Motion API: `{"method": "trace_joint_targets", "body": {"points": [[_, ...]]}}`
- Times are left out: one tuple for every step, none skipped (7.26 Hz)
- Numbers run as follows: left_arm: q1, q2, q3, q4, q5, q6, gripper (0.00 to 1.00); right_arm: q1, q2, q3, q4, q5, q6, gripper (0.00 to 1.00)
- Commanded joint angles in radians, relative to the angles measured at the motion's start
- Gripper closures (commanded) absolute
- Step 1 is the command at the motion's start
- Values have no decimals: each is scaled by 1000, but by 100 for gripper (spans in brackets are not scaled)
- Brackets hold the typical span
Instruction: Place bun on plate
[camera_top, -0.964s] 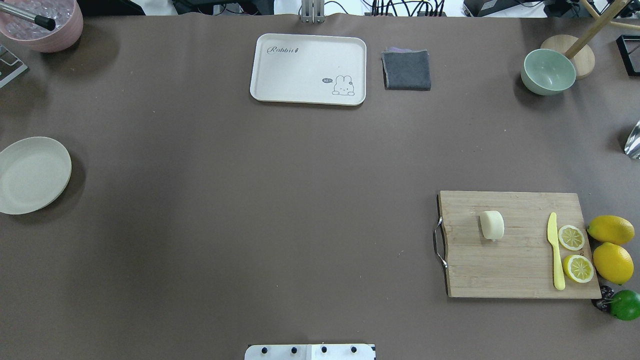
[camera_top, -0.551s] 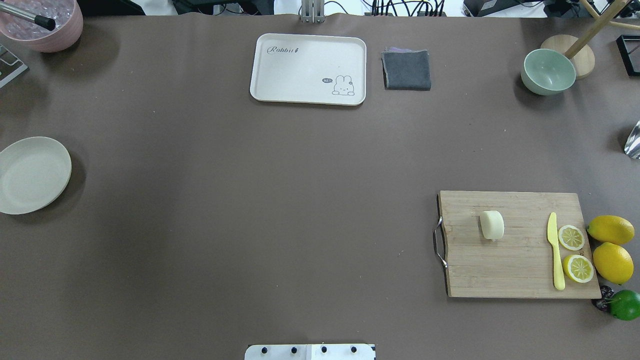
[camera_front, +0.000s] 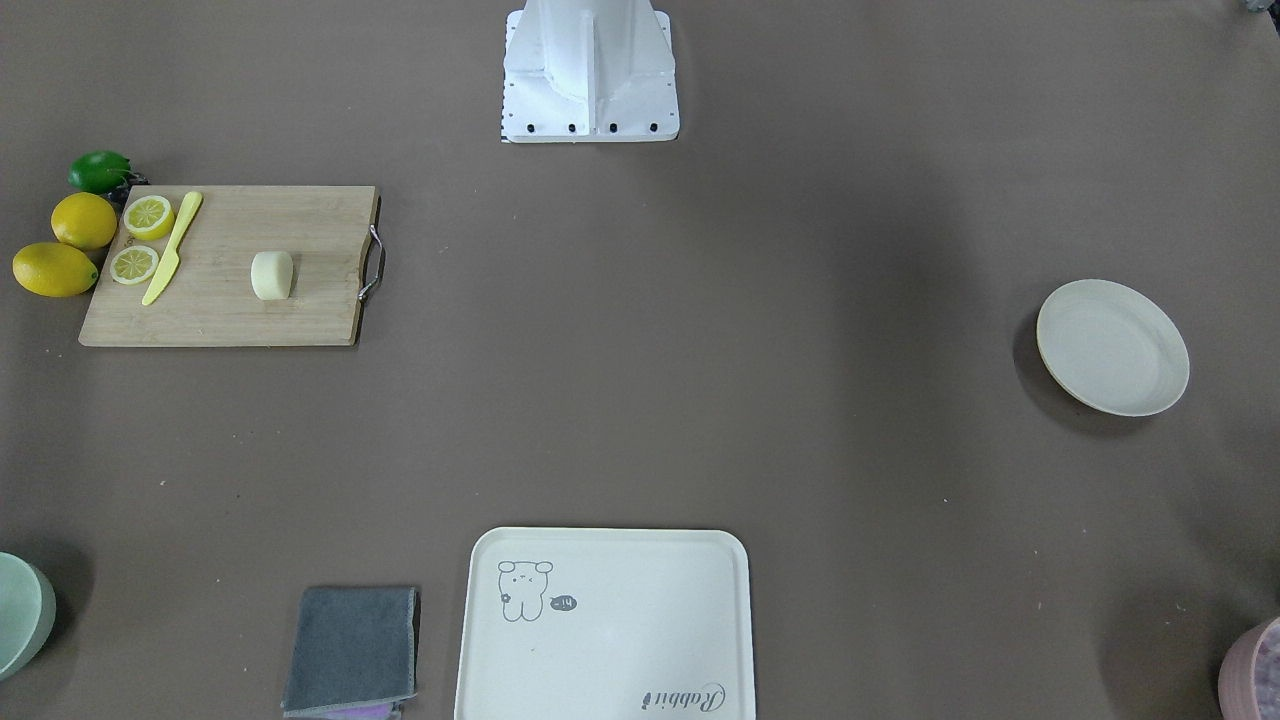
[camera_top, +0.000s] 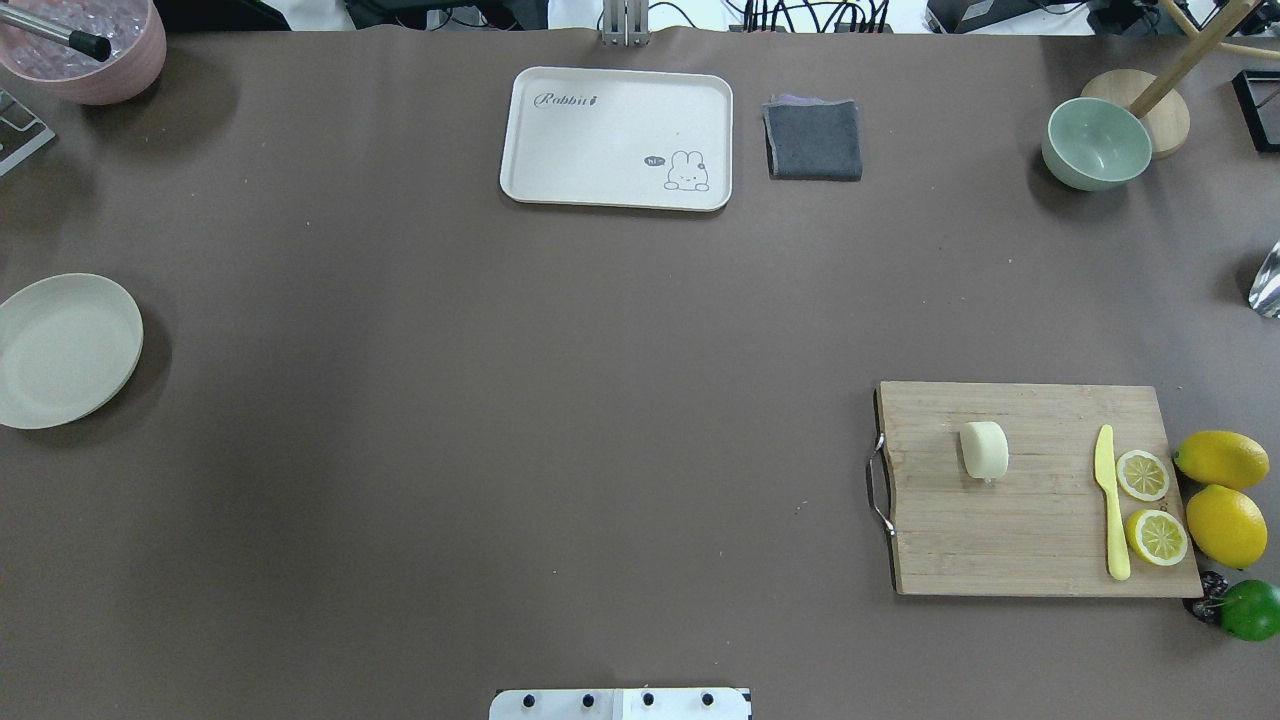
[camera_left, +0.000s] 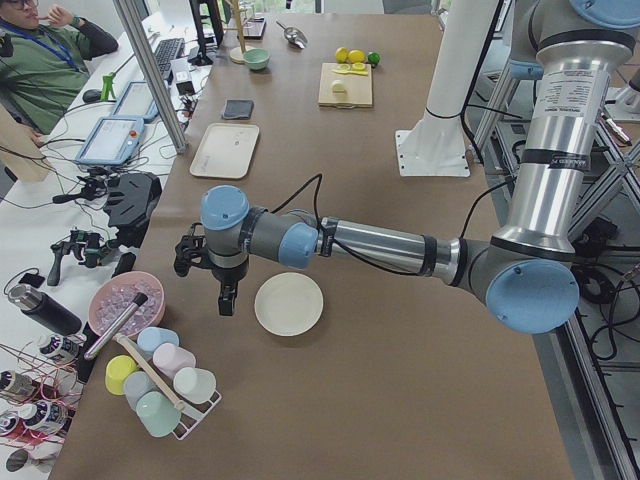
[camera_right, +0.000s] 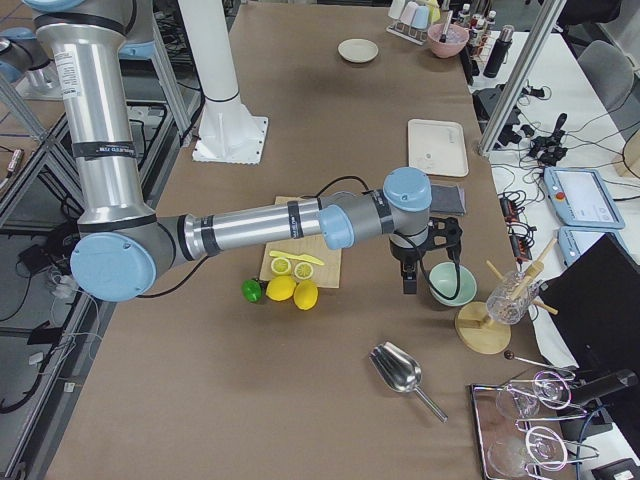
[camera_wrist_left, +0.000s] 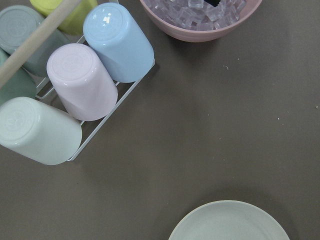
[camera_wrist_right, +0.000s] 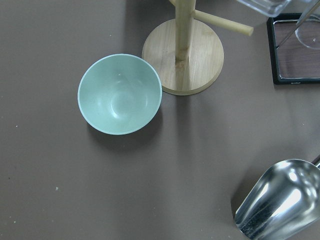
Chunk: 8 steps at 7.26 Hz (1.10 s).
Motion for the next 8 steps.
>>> {"method": "trace_joint_targets", "body": {"points": [[62, 10, 3, -3, 4, 9, 2, -12, 4, 4, 0, 1, -1, 0], [124, 11, 5, -21, 4, 12, 2, -14, 6, 6, 2, -1, -1, 0], [178, 39, 37, -100, 4, 15, 2, -14, 6, 16, 11, -4, -1, 0], [194, 65, 119, -254, 2, 20, 3, -12, 7, 24, 14, -5, -1, 0], [199, 65, 251, -385, -6, 86, 3, -12, 1, 42, 14, -7, -1, 0], [199, 62, 323, -423, -7, 165, 3, -12, -8, 59, 14, -8, -1, 0], [200, 57, 327, -423, -10, 167, 4, -11, -14, 62, 14, -8, -1, 0], [220, 51, 321, -421, -13, 159, 12, -11, -15, 62, 14, -8, -1, 0]]}}
